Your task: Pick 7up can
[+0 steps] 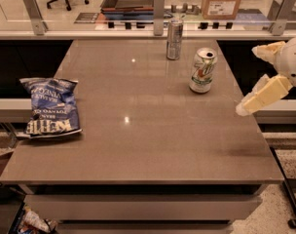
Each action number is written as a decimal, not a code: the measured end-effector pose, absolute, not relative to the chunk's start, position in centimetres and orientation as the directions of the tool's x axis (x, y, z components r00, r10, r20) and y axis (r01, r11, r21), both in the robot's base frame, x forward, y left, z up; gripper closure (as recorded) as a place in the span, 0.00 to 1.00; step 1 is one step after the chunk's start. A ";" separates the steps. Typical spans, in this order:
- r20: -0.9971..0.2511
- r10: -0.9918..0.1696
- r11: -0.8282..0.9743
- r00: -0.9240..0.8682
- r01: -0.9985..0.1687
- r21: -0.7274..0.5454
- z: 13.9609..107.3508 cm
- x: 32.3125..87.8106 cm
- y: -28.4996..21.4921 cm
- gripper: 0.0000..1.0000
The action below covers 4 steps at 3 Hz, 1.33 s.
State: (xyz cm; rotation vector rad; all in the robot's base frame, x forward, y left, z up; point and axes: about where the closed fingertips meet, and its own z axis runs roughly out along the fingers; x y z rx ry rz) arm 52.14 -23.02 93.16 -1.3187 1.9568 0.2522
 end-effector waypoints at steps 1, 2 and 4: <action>-0.745 -0.648 0.469 -0.159 -0.854 -0.226 91.6 54.0 -23.3 0.00; -0.755 -0.637 0.469 -0.155 -0.855 -0.220 91.2 54.3 -23.2 0.00; -0.828 -0.548 0.481 -0.121 -0.855 -0.194 90.5 56.2 -22.8 0.00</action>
Offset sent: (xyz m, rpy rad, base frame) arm 0.0174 -0.0021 -0.0138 0.0855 -0.0357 0.0022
